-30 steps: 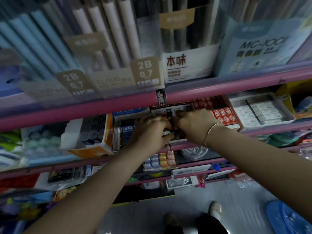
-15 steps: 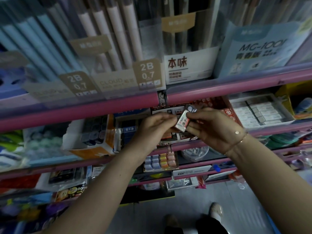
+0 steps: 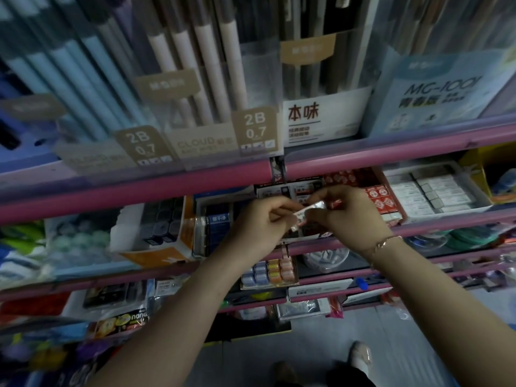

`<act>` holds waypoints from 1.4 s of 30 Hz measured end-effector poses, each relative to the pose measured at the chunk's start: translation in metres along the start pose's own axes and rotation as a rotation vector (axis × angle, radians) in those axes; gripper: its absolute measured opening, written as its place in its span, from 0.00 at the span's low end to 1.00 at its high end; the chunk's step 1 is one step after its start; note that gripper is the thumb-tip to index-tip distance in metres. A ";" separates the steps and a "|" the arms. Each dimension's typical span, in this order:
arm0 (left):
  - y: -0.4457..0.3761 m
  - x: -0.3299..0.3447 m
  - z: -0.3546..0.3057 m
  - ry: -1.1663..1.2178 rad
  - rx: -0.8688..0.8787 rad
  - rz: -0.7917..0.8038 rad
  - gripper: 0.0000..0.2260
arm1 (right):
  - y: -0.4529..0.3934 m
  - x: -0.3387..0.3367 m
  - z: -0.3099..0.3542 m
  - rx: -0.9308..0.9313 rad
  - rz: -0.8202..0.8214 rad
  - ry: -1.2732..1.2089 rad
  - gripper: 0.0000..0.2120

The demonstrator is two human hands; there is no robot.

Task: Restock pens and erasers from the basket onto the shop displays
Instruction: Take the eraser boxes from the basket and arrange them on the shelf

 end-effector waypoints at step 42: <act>-0.015 0.010 0.001 -0.601 0.128 0.064 0.05 | -0.018 0.031 0.022 -0.289 0.305 1.061 0.12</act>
Point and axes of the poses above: each hand's wrist, its own y-axis away from the middle knuckle, its own x-axis out of the palm, z = x × y, the point moved 10 cm from there along -y, towards the middle knuckle, and after that the axes turned 10 degrees about y, right-handed, at the moved point
